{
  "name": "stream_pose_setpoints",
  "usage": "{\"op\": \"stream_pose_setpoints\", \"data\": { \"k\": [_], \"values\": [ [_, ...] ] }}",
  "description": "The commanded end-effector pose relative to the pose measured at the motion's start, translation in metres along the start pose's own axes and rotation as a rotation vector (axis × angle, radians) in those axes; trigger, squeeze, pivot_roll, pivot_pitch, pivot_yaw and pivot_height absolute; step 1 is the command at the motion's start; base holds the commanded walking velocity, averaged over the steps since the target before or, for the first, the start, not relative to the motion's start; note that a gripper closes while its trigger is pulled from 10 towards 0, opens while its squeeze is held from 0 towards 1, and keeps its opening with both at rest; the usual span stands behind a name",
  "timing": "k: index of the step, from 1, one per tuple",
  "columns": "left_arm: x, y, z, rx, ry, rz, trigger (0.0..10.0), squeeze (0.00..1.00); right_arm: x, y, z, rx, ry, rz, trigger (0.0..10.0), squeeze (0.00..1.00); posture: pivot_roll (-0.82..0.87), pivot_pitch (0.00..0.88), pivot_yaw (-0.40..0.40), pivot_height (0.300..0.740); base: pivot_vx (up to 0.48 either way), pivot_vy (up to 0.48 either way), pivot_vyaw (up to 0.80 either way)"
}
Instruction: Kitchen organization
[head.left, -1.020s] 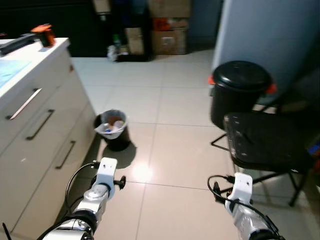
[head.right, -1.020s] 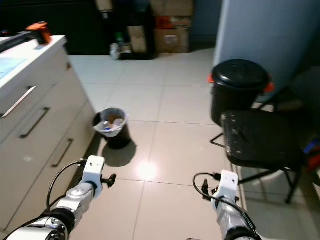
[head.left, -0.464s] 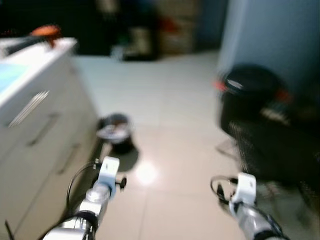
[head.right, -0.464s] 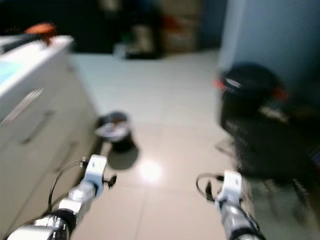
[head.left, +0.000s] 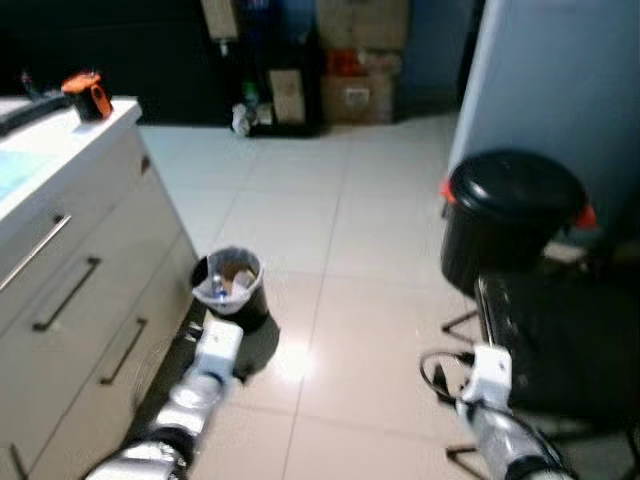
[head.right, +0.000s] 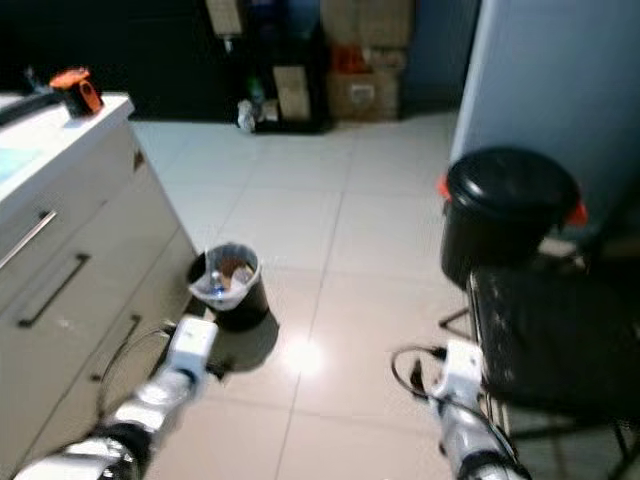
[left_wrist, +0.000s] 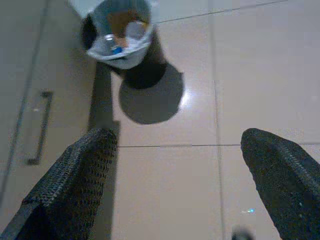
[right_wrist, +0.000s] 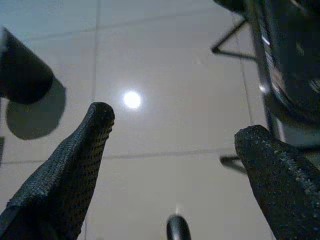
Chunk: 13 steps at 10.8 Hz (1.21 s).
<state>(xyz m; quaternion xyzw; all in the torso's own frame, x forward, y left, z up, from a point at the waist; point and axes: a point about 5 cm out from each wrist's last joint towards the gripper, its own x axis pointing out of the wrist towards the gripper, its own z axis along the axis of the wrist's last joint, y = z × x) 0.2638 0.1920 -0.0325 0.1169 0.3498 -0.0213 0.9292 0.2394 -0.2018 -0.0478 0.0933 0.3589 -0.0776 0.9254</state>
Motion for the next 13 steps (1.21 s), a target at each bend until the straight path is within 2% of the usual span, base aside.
{"op": "stream_pose_setpoints", "data": {
  "k": [1,3,6,9,13],
  "values": [
    [-0.0018,0.0073,-0.0081,0.003,0.029,0.014,10.0,0.00,-0.0005,0.0086,-0.0074,-0.007,0.016,0.022,10.0,0.00,0.00,0.010,0.096,0.740,0.000,0.000,0.00],
    [-0.0023,0.0062,-0.0108,0.019,0.040,0.009,10.0,0.00,-0.0007,0.0076,-0.0086,-0.001,0.024,0.017,10.0,0.00,0.00,0.011,0.095,0.740,0.000,0.291,-0.22],
    [-0.0022,0.0057,-0.0107,0.027,0.041,0.006,10.0,0.00,-0.0006,0.0082,-0.0086,0.004,0.024,0.016,10.0,0.00,0.00,0.013,0.097,0.740,0.000,0.339,-0.80],
    [-0.0013,0.0014,-0.0070,0.030,0.029,-0.001,10.0,0.00,-0.0006,0.0074,-0.0081,0.010,0.020,0.016,10.0,0.00,0.00,0.013,0.094,0.740,0.000,0.336,0.00],
    [-0.0013,0.0023,-0.0057,0.066,0.018,0.002,10.0,0.00,-0.0006,0.0076,-0.0085,0.009,0.024,0.019,10.0,0.00,0.00,0.016,0.093,0.740,0.000,0.000,0.00]
  ]
}}
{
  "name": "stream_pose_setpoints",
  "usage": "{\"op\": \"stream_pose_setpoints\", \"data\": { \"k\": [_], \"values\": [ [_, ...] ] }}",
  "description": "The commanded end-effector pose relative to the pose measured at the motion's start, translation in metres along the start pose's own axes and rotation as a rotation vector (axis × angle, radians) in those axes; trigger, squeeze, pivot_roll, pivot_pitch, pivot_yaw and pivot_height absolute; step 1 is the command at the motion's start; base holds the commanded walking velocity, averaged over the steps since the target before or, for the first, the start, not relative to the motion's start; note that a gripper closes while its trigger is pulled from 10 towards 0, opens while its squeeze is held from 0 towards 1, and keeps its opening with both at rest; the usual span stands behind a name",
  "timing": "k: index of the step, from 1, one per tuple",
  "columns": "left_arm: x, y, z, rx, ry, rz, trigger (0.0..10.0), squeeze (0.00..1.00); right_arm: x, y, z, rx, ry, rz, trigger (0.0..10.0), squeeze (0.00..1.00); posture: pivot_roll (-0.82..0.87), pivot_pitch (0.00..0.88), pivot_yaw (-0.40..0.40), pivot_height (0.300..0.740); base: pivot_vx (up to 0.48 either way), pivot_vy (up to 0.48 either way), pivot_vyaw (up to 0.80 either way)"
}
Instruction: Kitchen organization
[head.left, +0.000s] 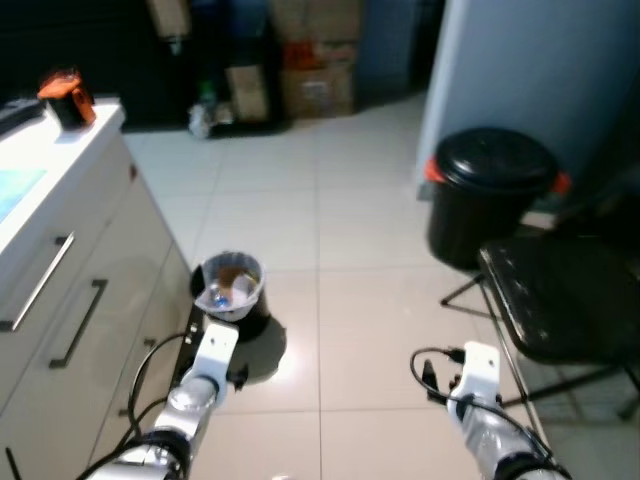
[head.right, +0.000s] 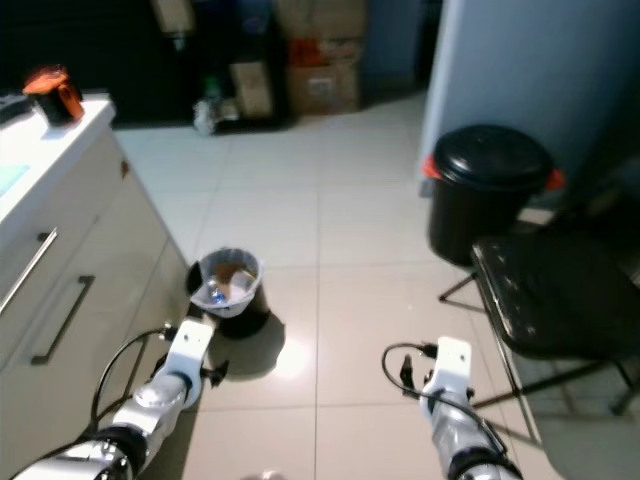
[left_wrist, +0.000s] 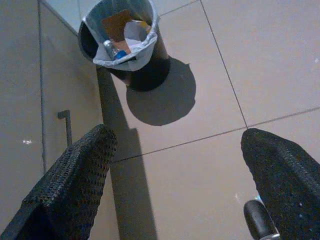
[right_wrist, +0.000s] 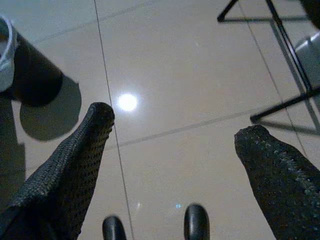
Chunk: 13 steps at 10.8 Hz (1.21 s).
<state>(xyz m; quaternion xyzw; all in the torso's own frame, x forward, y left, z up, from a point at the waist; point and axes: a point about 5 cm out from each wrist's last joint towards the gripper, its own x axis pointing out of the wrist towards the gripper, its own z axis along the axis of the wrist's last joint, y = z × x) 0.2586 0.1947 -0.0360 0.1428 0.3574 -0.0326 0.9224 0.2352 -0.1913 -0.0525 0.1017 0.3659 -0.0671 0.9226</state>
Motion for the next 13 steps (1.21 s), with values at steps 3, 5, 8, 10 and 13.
{"op": "stream_pose_setpoints", "data": {
  "k": [3,5,8,10,13],
  "values": [
    [0.000,0.002,0.001,0.031,-0.011,0.015,10.0,0.00,0.000,0.000,0.000,-0.001,0.006,-0.002,10.0,0.00,0.00,0.018,0.094,0.740,0.000,0.000,0.00],
    [0.000,0.002,0.000,0.069,-0.015,0.036,10.0,0.00,0.000,0.000,0.000,-0.005,0.008,0.001,10.0,0.00,0.00,0.018,0.094,0.740,0.000,0.000,0.00],
    [-0.001,0.004,-0.003,0.089,-0.006,0.050,10.0,0.00,0.001,0.004,0.000,-0.030,0.009,0.018,10.0,0.00,0.00,0.018,0.098,0.740,0.000,0.000,0.16],
    [-0.001,0.005,-0.005,0.101,0.002,0.051,10.0,0.00,0.001,0.004,-0.001,-0.039,0.010,0.020,10.0,0.00,0.00,0.018,0.098,0.740,0.000,0.000,0.80],
    [-0.002,0.006,-0.009,0.103,0.014,0.050,10.0,0.00,0.000,0.004,-0.001,-0.032,0.010,0.011,10.0,0.00,0.00,0.016,0.095,0.740,0.000,0.000,0.27]
  ]
}}
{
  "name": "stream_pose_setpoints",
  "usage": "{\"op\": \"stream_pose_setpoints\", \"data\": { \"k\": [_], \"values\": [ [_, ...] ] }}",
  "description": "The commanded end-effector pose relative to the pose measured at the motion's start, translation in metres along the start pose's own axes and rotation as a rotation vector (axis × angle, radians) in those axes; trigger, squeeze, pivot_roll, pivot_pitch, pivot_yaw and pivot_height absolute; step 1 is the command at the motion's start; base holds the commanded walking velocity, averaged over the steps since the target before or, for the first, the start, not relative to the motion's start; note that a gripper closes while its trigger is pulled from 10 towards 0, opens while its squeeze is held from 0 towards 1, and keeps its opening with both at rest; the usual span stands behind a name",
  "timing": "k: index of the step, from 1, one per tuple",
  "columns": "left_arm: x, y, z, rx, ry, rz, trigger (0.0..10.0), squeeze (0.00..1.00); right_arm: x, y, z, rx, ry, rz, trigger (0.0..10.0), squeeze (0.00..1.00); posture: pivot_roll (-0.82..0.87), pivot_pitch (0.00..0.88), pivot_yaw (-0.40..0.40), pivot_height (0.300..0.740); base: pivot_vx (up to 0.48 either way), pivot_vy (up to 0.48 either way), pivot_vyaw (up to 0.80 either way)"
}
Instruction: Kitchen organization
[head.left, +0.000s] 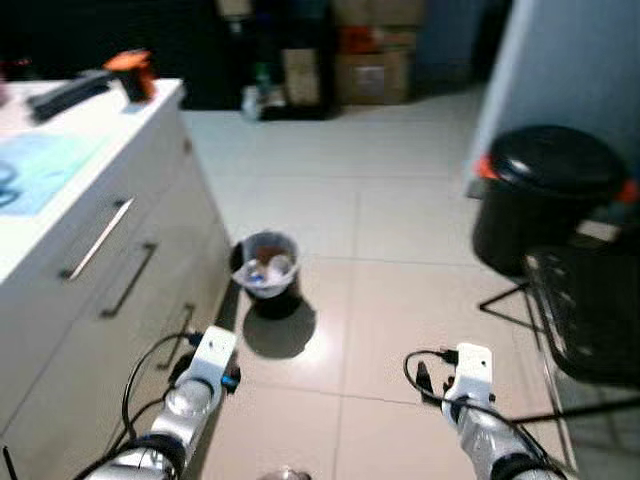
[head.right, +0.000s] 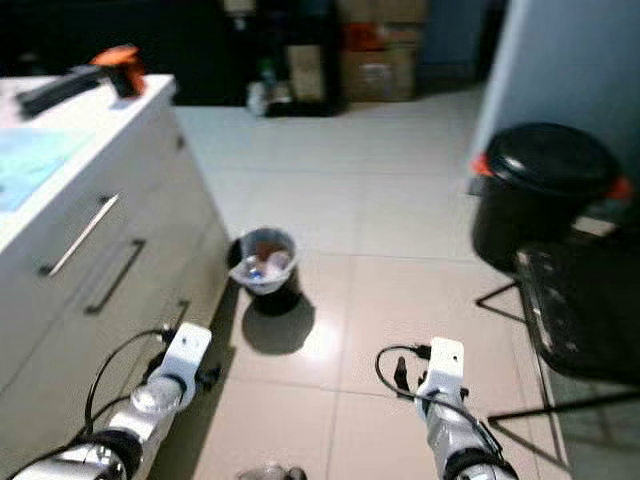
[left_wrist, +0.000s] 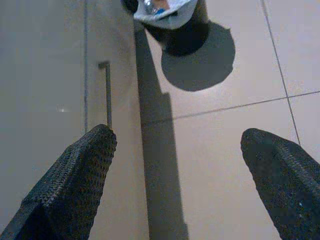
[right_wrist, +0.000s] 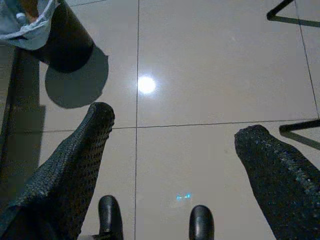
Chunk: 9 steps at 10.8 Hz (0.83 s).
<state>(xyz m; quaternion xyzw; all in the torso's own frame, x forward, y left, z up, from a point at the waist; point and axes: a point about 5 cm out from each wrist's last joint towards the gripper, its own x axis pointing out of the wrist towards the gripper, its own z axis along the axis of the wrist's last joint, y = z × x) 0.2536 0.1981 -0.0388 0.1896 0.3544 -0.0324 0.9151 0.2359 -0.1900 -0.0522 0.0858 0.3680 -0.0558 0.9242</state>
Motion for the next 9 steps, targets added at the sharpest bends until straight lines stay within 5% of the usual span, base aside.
{"op": "stream_pose_setpoints", "data": {
  "k": [1,3,6,9],
  "values": [
    [-0.001,0.003,-0.006,0.008,0.019,0.012,10.0,0.00,0.000,0.001,-0.001,0.003,0.007,-0.006,10.0,0.00,0.00,0.015,0.095,0.740,0.000,0.000,0.00],
    [-0.002,0.001,-0.010,-0.019,0.035,-0.009,10.0,0.00,-0.001,-0.006,-0.005,-0.030,0.025,-0.065,10.0,0.00,0.00,0.014,0.095,0.740,0.000,0.000,0.00],
    [-0.005,-0.017,-0.025,-0.300,0.167,-0.134,10.0,0.00,-0.004,-0.010,-0.018,0.011,0.089,-0.075,10.0,0.00,0.00,0.010,0.096,0.740,0.000,0.000,0.00],
    [-0.012,-0.029,-0.047,-0.295,0.278,-0.143,10.0,0.00,-0.007,-0.008,-0.033,0.000,0.176,-0.044,10.0,0.00,-0.01,0.008,0.096,0.740,0.000,0.000,0.00]
  ]
}}
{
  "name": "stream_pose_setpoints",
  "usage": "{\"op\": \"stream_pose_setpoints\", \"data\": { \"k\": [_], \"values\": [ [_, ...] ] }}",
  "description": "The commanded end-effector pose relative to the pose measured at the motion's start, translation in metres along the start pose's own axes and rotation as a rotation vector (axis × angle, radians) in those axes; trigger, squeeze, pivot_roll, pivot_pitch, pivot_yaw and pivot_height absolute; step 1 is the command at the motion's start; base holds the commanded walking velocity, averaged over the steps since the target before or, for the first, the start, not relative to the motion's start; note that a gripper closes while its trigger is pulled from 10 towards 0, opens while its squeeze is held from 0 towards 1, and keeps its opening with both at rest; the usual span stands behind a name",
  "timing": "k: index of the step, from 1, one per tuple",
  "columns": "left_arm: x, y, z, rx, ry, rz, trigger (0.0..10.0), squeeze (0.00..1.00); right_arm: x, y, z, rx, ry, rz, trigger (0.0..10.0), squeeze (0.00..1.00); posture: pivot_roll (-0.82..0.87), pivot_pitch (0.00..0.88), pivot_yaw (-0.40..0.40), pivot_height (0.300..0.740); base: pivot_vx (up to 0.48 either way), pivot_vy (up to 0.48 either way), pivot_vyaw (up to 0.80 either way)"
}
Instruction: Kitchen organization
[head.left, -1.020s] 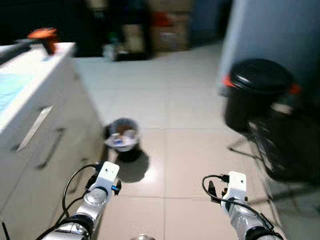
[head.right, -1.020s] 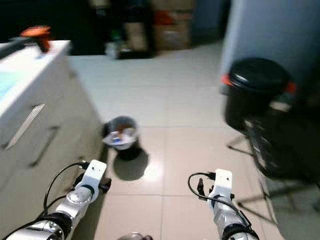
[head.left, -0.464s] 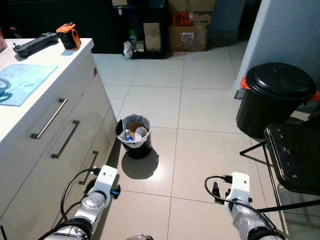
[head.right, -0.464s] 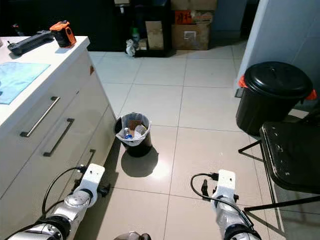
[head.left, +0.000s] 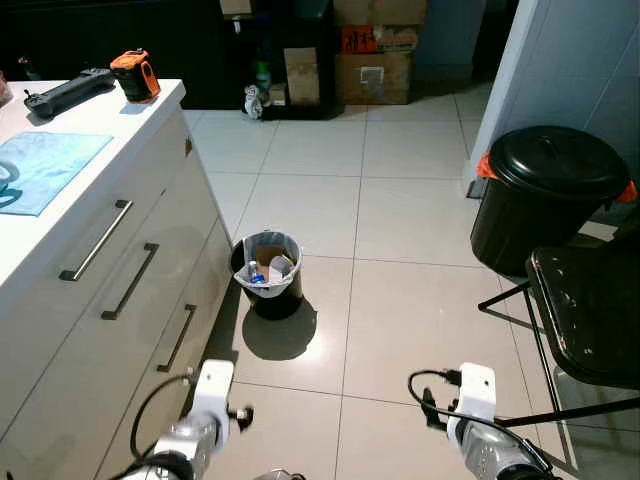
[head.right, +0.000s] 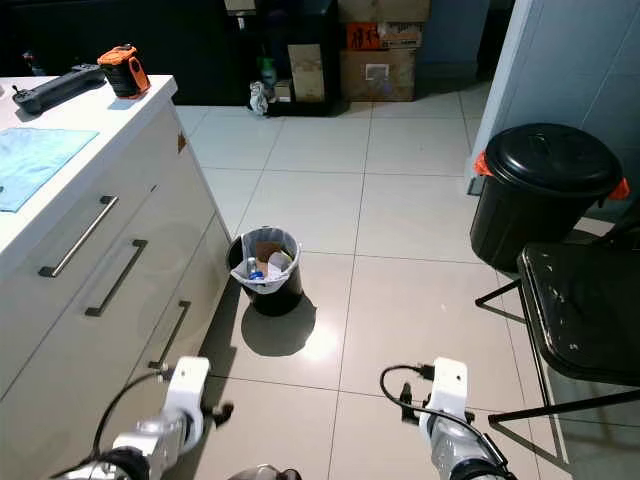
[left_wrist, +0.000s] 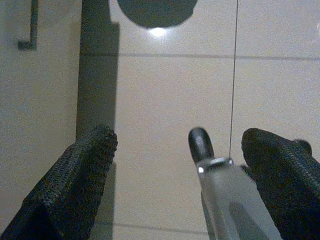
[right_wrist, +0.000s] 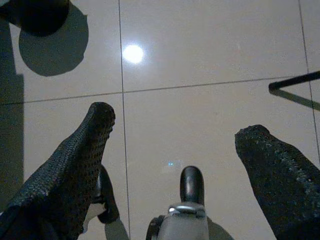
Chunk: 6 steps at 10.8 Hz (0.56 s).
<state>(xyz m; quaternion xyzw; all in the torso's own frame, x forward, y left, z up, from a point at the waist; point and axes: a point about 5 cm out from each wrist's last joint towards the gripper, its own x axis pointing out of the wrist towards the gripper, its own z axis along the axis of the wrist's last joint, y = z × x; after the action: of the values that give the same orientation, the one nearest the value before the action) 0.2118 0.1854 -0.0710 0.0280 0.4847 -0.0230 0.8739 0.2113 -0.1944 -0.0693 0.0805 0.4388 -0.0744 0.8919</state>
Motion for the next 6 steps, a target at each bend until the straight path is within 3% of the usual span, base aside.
{"op": "stream_pose_setpoints", "data": {
  "k": [1,6],
  "values": [
    [-0.0006,0.0030,-0.0045,-0.009,0.020,0.006,10.0,0.00,-0.0002,0.0032,-0.0057,0.003,0.029,0.016,10.0,0.00,-0.01,0.010,0.097,0.740,0.000,0.000,0.00],
    [0.0002,-0.0053,-0.0060,0.042,0.031,-0.031,10.0,0.00,-0.0005,0.0027,-0.0087,0.002,0.048,0.025,10.0,0.00,-0.01,0.013,0.099,0.740,0.000,0.000,0.00]
  ]
}}
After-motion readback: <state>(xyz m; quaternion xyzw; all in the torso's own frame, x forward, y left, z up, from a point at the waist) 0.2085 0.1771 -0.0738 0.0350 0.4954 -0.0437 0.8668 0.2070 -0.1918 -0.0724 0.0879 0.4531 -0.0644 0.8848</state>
